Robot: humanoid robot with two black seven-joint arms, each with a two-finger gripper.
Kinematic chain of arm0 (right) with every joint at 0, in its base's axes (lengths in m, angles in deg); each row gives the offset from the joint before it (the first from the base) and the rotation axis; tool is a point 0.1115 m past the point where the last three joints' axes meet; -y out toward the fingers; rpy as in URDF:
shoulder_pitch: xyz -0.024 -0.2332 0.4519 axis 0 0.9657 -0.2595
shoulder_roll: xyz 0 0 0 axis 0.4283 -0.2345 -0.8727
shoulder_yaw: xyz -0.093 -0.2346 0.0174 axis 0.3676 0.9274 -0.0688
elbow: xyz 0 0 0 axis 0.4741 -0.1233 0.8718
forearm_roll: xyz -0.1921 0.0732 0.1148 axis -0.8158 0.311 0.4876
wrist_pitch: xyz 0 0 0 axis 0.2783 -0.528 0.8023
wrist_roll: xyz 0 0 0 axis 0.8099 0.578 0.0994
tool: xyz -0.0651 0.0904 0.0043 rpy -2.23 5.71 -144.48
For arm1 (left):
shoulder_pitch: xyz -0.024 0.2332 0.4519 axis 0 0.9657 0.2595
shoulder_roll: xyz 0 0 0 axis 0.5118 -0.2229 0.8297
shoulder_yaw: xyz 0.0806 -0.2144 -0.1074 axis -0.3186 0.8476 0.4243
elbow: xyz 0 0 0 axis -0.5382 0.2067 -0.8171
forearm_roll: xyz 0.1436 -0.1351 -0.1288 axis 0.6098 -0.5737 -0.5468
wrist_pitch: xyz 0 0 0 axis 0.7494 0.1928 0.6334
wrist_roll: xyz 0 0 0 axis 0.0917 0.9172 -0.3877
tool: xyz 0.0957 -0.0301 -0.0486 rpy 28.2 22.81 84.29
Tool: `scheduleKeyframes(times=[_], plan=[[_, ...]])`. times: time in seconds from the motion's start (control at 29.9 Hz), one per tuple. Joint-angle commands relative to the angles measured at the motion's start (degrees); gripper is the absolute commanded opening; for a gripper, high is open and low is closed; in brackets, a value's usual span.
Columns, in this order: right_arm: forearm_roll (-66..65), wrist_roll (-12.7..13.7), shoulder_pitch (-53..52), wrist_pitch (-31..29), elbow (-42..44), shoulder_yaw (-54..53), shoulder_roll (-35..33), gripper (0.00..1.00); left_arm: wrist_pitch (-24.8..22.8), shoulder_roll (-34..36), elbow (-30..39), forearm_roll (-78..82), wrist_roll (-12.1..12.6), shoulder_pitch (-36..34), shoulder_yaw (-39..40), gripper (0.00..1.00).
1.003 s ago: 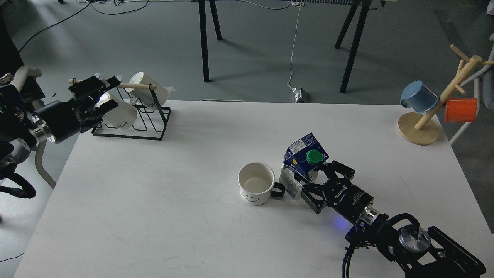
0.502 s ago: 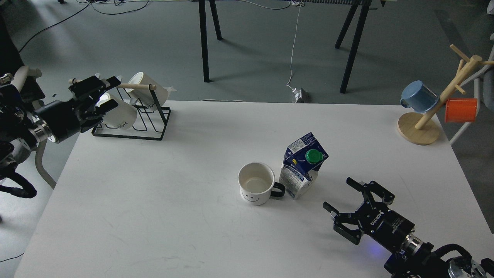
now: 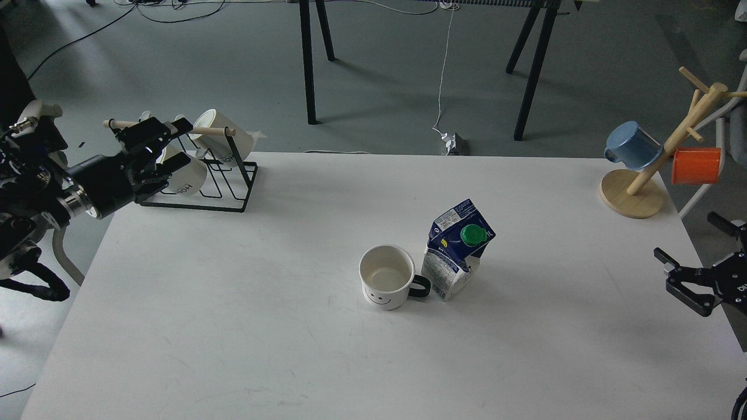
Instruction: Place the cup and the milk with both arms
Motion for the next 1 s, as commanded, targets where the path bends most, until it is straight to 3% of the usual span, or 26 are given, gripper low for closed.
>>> scheduleKeyframes(times=[0.0,0.23,0.97], plan=[[-0.1,0.0,-9.1,0.0,6.7,4.5,-1.3,0.96,0.0,0.1,0.0,-2.3,0.0,0.7,-0.1,0.87],[0.0,0.0,-22.4,0.0,14.2,13.8,-1.1,0.96,0.0,0.5,0.0,-2.6,0.0,1.8,-0.1,0.88],[0.0,0.0,-22.9,0.0,15.1,14.1,-0.6,0.96,0.0,0.0,0.0,-2.7,0.0,2.4,1.1,0.89]])
